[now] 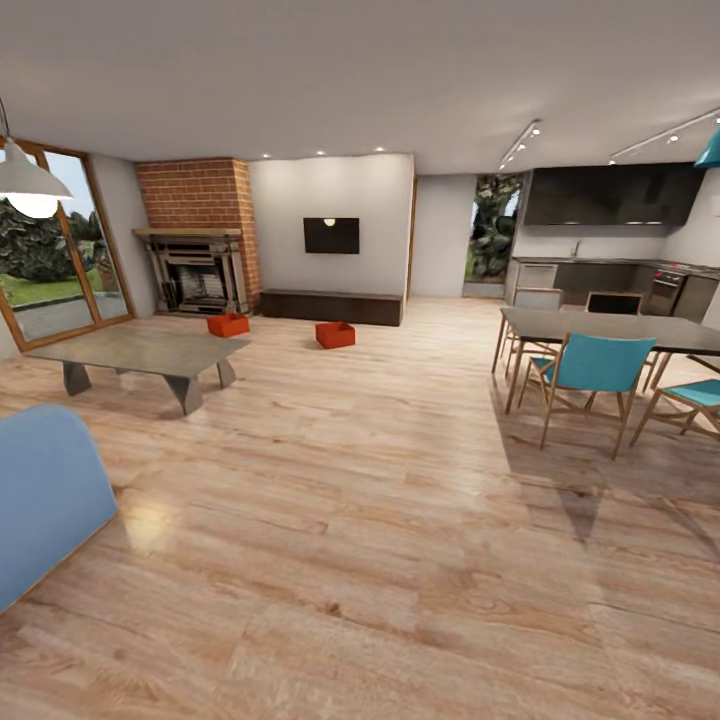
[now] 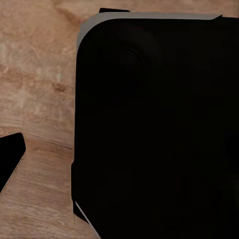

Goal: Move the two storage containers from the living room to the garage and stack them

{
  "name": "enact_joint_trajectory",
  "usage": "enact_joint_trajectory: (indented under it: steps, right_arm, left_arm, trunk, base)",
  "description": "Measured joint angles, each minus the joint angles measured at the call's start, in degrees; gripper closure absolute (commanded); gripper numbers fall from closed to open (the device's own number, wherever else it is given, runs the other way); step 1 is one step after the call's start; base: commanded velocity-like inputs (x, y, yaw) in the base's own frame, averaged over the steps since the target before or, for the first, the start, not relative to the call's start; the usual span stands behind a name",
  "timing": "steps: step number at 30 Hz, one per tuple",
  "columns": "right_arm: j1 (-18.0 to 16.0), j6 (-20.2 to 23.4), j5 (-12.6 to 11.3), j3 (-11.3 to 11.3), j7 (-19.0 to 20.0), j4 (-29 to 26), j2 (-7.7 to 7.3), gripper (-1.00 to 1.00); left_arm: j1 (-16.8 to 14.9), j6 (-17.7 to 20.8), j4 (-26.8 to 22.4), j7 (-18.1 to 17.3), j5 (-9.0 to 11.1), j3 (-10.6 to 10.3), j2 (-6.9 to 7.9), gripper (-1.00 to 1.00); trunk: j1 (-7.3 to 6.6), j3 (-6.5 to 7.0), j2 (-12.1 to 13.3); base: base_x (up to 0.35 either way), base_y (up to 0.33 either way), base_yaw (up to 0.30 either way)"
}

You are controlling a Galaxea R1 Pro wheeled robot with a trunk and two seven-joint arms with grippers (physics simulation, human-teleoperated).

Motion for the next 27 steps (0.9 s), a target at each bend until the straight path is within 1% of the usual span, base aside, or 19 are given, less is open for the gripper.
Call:
enact_joint_trajectory:
  steps: [16,27]
  right_arm:
    - [0.0,0.1,-0.1,0.0,0.0,0.0,0.00,-1.00]
    - [0.0,0.0,-0.7,0.0,0.0,0.0,0.00,-1.00]
  left_arm:
    - [0.0,0.0,0.0,0.0,0.0,0.0,-0.03,-1.00]
    - [0.0,0.0,0.0,0.0,0.0,0.0,-0.03,-1.00]
  trunk:
    - [0.00,0.00,0.0]
    - [0.00,0.00,0.0]
  base:
    - [0.322,0.000,0.000]
    - [0.322,0.000,0.000]
